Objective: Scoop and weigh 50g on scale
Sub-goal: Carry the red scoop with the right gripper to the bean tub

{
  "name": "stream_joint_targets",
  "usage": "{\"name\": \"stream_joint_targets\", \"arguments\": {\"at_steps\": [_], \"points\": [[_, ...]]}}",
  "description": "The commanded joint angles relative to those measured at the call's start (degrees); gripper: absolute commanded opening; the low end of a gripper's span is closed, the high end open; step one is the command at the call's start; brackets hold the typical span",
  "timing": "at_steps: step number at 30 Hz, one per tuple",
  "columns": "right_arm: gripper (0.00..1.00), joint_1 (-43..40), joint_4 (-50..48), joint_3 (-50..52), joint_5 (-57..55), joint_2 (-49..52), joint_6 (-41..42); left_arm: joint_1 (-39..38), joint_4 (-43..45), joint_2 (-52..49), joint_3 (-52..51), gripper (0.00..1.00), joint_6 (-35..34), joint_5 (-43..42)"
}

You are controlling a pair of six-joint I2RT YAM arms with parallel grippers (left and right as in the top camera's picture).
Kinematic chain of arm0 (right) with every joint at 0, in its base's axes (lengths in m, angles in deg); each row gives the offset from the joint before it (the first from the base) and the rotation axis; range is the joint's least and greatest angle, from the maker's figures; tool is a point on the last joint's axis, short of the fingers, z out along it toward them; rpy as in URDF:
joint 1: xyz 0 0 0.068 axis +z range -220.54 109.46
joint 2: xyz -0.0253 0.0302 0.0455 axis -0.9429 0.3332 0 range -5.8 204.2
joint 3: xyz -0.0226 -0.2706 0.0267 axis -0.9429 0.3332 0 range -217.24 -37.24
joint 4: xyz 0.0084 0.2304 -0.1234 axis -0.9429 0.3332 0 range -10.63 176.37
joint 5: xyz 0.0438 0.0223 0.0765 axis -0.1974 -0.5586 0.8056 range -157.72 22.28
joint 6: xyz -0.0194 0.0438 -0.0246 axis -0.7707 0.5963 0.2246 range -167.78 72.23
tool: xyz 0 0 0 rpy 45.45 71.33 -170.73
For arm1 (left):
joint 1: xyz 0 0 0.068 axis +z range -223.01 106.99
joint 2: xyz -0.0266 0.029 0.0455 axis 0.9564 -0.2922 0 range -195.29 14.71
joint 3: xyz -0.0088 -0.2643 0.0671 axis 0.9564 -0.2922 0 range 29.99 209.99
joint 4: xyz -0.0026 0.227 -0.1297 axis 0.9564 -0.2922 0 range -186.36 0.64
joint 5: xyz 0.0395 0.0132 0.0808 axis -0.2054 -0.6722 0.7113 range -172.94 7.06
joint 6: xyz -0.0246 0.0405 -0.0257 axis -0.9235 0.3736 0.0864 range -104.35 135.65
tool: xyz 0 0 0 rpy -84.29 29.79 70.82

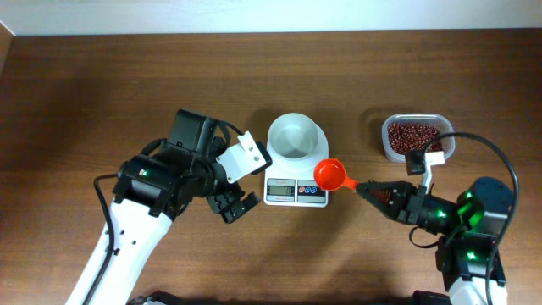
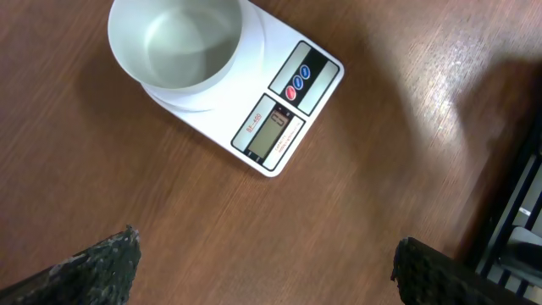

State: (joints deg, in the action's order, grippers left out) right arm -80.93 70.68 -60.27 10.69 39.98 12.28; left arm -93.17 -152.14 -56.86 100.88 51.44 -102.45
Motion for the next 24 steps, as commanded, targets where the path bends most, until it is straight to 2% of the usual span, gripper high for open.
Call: {"name": "stream_joint_targets", "arguments": {"at_steps": [1, 8, 15, 24], "points": [[0.04, 0.42, -0.33, -1.20, 1.77, -1.64, 0.46, 0.20, 0.11, 0.98, 0.48, 0.99, -0.17, -1.01], [0.04, 0.42, -0.31, -1.20, 1.42, -1.66, 0.20, 0.20, 0.11, 0.98, 0.48, 0.99, -0.17, -1.01], [0.04, 0.42, -0.31, -1.20, -5.51, -1.66, 0.02, 0.20, 0.11, 0.98, 0.48, 0.99, -0.17, -1.01], [0.04, 0.42, -0.11, -1.18, -4.04, -1.31, -0.02, 0.20, 0.11, 0.98, 0.48, 0.99, -0.17, -1.01]]}}
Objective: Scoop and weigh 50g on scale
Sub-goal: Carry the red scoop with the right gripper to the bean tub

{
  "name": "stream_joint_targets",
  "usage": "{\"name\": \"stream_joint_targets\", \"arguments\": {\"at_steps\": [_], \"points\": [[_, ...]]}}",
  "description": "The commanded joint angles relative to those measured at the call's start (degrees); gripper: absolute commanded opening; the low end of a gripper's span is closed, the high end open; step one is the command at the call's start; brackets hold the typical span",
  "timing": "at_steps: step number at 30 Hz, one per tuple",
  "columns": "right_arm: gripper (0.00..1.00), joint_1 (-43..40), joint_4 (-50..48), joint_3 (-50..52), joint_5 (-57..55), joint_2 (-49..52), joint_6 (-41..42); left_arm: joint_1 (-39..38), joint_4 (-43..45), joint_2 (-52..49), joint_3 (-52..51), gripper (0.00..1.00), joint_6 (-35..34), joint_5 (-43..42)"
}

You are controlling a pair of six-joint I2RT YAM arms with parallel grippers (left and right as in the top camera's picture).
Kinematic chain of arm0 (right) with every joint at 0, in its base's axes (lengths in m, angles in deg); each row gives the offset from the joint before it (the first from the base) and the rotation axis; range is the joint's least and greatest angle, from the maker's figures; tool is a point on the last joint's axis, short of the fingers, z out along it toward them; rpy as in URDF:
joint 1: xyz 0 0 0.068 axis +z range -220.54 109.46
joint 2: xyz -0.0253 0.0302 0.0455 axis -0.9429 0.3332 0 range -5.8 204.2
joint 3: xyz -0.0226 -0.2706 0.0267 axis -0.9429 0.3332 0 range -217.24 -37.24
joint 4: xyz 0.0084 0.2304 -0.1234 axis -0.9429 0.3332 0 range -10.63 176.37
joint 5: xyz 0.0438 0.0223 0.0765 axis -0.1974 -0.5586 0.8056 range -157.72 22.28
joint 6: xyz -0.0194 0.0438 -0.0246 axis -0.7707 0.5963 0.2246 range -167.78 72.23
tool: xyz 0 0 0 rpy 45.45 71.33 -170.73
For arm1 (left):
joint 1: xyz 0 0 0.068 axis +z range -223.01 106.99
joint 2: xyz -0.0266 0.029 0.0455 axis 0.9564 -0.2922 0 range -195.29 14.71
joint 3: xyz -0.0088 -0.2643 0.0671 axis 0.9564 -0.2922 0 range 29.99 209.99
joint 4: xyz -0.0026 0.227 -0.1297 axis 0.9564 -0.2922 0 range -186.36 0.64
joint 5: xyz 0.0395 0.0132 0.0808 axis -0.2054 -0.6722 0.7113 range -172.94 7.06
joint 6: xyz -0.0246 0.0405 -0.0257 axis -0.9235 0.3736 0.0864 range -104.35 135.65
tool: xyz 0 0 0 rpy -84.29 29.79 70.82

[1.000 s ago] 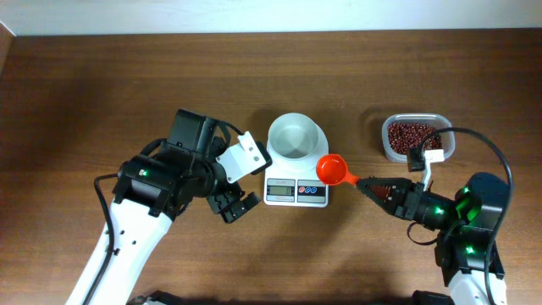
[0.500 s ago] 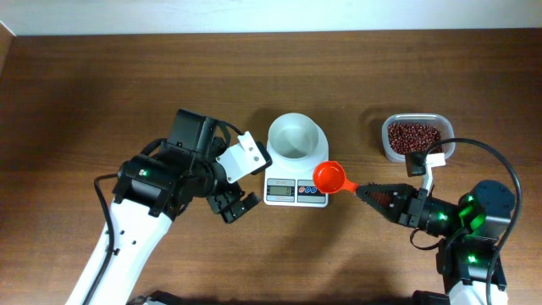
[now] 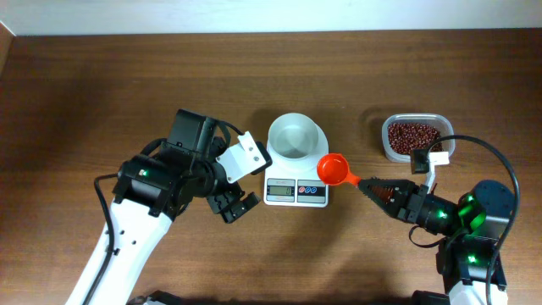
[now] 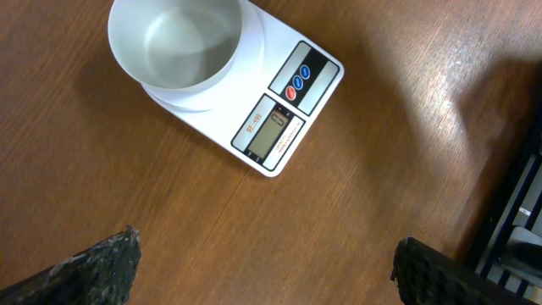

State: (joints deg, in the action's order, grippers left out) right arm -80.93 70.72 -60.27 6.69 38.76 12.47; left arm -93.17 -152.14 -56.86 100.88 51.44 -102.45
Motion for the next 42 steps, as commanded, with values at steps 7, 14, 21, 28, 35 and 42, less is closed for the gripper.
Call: {"name": "stream_joint_targets", "arguments": {"at_steps": [7, 14, 21, 28, 35, 42], "points": [[0.04, 0.42, -0.15, -1.16, -3.08, 2.64, -17.88, 0.20, 0.11, 0.98, 0.48, 0.99, -0.17, -1.01], [0.04, 0.26, -0.17, -1.20, -13.92, 5.57, -23.82, 0.20, 0.11, 0.98, 0.48, 0.99, -0.17, -1.01], [0.04, 0.26, 0.11, -4.63, -21.18, 5.86, -25.81, 0.20, 0.11, 0.98, 0.48, 0.99, -0.17, -1.01], [0.04, 0.26, 26.56, -15.58, -34.29, 5.86, -39.19, 0.09, 0.11, 0.98, 0.48, 0.99, -0.17, -0.61], [0.04, 0.26, 50.47, -29.11, -48.19, 5.86, -45.48, 0.09, 0.11, 0.98, 0.48, 0.99, -0.17, -0.61], [0.04, 0.26, 61.44, -29.51, -49.44, 8.04, -43.28, 0.09, 0.11, 0.98, 0.48, 0.99, -0.17, -0.61]]}}
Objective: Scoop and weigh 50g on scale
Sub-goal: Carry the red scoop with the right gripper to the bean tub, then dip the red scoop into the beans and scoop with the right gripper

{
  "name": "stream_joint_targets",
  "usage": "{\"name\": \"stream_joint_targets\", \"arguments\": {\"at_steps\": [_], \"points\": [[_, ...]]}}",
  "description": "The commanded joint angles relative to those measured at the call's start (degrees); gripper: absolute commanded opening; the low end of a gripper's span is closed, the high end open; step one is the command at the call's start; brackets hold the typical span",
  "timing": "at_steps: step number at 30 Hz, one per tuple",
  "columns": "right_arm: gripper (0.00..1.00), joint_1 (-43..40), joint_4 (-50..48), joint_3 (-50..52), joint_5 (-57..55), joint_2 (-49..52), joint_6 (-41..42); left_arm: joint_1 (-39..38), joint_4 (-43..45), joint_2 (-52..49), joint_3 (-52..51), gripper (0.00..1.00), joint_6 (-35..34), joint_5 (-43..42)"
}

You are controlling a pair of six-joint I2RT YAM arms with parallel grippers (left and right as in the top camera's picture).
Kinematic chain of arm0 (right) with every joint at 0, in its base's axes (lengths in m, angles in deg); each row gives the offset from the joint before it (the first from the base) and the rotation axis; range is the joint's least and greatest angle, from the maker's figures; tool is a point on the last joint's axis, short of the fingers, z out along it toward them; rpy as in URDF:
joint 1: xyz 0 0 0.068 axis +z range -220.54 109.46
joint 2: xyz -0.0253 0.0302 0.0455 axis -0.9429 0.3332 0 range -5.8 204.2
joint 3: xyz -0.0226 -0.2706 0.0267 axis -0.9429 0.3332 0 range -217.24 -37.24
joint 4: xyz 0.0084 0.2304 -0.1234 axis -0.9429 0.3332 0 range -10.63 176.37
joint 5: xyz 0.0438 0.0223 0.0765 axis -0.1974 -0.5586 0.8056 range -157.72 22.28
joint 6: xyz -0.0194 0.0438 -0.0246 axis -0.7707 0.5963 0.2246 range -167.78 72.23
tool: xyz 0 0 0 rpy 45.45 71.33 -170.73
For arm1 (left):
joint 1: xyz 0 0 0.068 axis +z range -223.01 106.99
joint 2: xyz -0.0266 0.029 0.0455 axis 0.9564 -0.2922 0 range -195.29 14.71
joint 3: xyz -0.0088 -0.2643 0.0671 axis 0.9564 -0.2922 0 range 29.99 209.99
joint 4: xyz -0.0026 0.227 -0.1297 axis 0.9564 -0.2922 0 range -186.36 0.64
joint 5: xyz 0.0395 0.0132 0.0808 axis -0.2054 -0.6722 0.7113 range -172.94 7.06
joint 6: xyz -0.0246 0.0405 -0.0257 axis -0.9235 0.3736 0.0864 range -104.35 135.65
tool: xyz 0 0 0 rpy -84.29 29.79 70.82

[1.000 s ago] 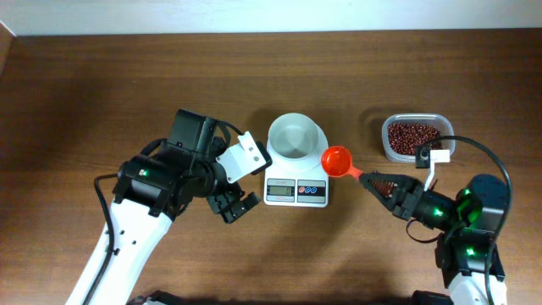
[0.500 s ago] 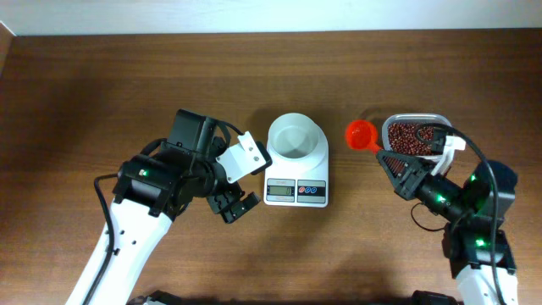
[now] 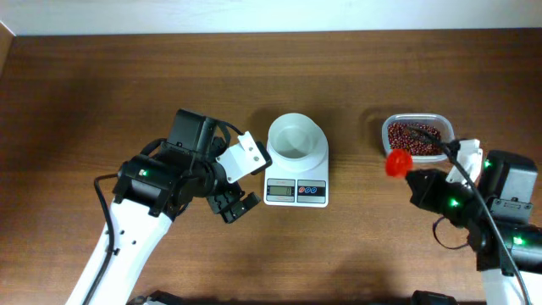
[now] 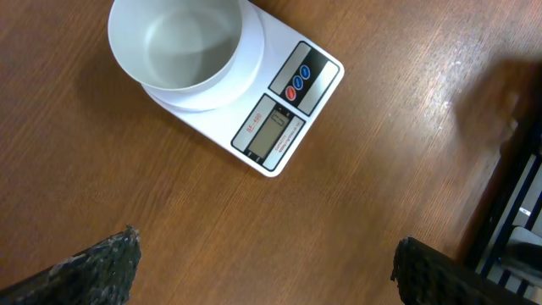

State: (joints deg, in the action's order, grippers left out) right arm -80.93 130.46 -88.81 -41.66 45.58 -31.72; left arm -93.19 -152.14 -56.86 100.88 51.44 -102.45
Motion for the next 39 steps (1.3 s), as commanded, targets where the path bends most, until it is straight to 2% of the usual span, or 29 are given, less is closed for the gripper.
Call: {"name": "stream_joint_targets", "arguments": {"at_steps": [1, 5, 8, 11, 16, 20, 29, 35, 39], "points": [[0.04, 0.26, 2.16, -1.16, -0.98, 1.84, 0.90, 0.11, 0.11, 0.98, 0.48, 0.99, -0.17, -0.61], [0.04, 0.26, 3.17, -4.50, -1.07, 5.70, 0.11, 0.11, 0.11, 0.98, 0.48, 0.99, -0.17, -0.61], [0.04, 0.26, 4.70, -8.31, -2.03, 9.49, -5.16, 0.11, 0.11, 0.98, 0.48, 0.99, -0.17, -0.61], [0.04, 0.26, 5.25, -11.47, -10.10, 12.20, -5.35, 0.11, 0.11, 0.98, 0.48, 0.99, -0.17, -0.61], [0.04, 0.26, -1.46, -11.67, -19.32, 15.21, -8.83, 0.11, 0.11, 0.98, 0.48, 0.99, -0.17, -0.61], [0.04, 0.26, -4.92, -11.67, -19.67, 22.10, -12.90, 0.11, 0.11, 0.98, 0.48, 0.99, -0.17, -0.61], [0.04, 0.26, -11.45, -11.67, -26.86, 33.79, -15.26, 0.11, 0.11, 0.98, 0.48, 0.99, -0.17, -0.61], [0.04, 0.26, -11.39, -11.65, -25.05, 37.33, -15.21, 0.11, 0.11, 0.98, 0.48, 0.99, -0.17, -0.63], [0.04, 0.26, -10.78, -11.65, -16.44, 39.65, -15.21, 0.11, 0.11, 0.98, 0.48, 0.99, -0.17, -0.61]]}}
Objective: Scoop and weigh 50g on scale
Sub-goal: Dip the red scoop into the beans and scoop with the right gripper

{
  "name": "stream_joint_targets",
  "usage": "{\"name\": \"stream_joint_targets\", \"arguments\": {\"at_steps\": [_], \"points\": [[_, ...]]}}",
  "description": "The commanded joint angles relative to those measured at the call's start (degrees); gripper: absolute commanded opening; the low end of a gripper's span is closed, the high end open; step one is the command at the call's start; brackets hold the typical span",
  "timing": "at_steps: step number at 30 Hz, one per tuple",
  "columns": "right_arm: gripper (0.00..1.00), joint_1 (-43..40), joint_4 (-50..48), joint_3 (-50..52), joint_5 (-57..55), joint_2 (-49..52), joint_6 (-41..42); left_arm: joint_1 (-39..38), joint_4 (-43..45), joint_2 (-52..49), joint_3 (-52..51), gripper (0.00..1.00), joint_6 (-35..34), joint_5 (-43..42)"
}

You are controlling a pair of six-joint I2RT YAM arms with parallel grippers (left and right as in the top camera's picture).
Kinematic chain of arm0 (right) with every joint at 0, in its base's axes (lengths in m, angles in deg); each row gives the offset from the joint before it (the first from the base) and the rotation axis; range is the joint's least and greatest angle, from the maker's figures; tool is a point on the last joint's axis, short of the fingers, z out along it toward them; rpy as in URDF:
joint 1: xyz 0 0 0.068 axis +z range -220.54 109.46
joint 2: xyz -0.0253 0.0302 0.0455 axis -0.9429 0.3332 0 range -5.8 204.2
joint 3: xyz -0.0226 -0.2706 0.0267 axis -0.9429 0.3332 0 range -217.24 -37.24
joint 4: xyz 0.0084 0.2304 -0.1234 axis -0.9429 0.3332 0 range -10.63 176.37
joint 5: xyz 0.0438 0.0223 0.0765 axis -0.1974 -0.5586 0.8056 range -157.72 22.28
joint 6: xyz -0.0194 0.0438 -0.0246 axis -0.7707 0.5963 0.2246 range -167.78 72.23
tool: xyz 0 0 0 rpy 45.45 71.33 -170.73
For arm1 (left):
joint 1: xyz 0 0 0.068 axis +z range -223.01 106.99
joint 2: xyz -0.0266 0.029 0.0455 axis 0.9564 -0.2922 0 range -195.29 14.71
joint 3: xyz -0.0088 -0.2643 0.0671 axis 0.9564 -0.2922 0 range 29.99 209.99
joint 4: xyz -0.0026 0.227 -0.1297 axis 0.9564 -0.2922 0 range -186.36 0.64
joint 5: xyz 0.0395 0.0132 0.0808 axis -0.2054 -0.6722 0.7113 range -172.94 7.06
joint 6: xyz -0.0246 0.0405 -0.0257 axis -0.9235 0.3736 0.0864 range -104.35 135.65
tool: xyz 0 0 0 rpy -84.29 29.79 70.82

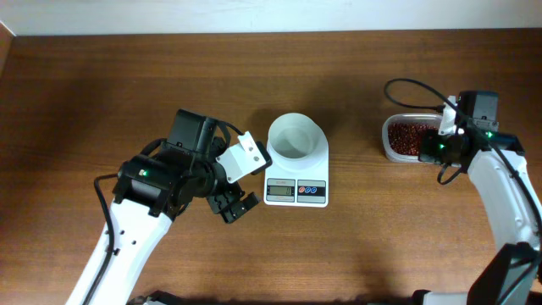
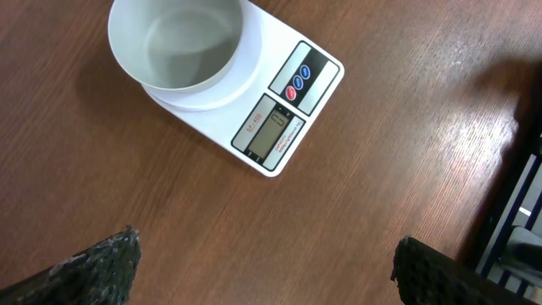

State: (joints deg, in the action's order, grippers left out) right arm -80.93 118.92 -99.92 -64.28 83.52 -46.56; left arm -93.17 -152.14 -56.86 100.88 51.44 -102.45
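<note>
A white bowl (image 1: 296, 138) stands empty on the white scale (image 1: 295, 192); the left wrist view shows the same bowl (image 2: 175, 42) and scale (image 2: 273, 129). A clear container of red beans (image 1: 410, 136) sits at the right. My left gripper (image 1: 236, 206) hovers open left of the scale, and its dark fingertips (image 2: 95, 268) are far apart over bare wood. My right gripper (image 1: 442, 146) is over the container's right end, its fingers hidden under the wrist. The scoop is out of view.
The right arm's black cable (image 1: 415, 89) loops above the container. The brown wooden table (image 1: 102, 93) runs back to a pale wall edge at the top. The left arm's white link (image 1: 127, 246) crosses the front left.
My right arm has moved from the container's near left edge, where it held the red scoop, to the container's right end. The scoop no longer shows. The left arm is unchanged.
My right gripper first held the red scoop beside the scale's right front corner, then slightly further right. Later the scoop was at the bean container's near edge. Now the wrist is over the container's right end. The left gripper stayed open and still throughout.
</note>
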Motion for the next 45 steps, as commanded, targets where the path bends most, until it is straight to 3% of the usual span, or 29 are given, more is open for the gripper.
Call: {"name": "stream_joint_targets", "arguments": {"at_steps": [1, 10, 24, 37, 45], "points": [[0.04, 0.26, 0.70, -0.55, 8.26, 1.70, -0.37, 0.09, 0.11, 0.98, 0.48, 0.99, -0.17, -0.61], [0.04, -2.95, 0.94, -0.55, 13.25, 1.86, 2.10, 0.09, 0.11, 0.98, 0.48, 0.99, -0.17, -0.61], [0.04, -20.68, 1.64, -0.55, 39.74, 3.78, 2.16, 0.09, 0.11, 0.98, 0.48, 0.99, -0.17, -0.61], [0.04, -27.96, 3.39, -0.55, 50.40, 3.76, 2.01, 0.09, 0.11, 0.98, 0.48, 0.99, -0.17, -0.61], [0.04, -28.33, 4.68, -0.55, 58.55, 3.76, 2.01, 0.09, 0.11, 0.98, 0.48, 0.99, -0.17, -0.61]]}}
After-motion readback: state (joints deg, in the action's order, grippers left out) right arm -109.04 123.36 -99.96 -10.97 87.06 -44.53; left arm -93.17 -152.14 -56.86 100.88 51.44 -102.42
